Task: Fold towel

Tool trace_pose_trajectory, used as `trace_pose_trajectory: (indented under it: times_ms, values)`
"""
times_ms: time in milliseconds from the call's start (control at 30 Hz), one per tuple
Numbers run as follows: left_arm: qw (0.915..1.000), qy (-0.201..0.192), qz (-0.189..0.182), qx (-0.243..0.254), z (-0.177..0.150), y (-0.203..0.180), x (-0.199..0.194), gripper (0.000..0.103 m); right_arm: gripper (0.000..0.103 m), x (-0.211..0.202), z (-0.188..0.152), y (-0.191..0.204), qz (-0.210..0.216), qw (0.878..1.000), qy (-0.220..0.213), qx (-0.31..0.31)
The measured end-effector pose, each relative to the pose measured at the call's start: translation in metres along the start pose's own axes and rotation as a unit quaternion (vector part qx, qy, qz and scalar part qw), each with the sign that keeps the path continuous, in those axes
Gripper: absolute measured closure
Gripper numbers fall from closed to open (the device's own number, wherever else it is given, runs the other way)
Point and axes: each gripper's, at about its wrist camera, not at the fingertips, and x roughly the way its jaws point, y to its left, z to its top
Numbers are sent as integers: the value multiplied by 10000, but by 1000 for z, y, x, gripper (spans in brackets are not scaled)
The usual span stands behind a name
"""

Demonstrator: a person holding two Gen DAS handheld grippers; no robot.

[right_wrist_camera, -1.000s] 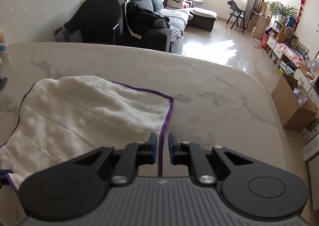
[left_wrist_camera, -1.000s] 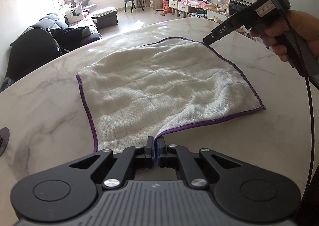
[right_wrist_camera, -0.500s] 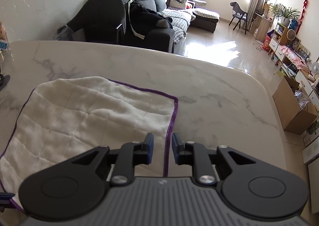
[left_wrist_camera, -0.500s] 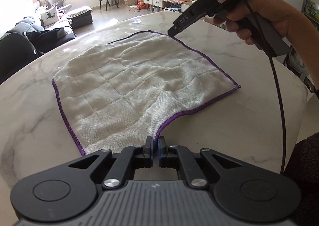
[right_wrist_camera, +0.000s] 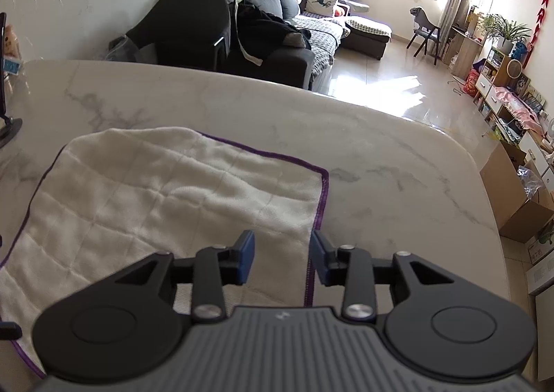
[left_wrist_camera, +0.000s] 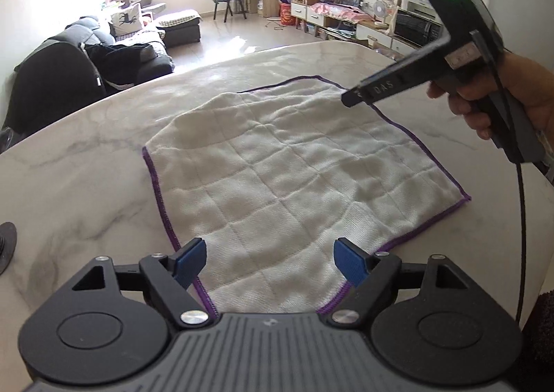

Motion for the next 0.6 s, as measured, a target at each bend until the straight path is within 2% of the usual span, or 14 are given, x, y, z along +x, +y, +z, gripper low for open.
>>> trace_pose_trajectory:
  times_ms: [167,333,600]
  values:
    - [9947,28,252,-1000,14,40,17,21,62,1,-2,3,24,10000,7,-76]
    - [9893,-64,345,-1413,30,62,29,22,60,2,-1,4,15,9999,-6,-155]
    - [9788,-89,122,-2041,53,92,54,22,59,1,1,6,13,9997,-41,-233]
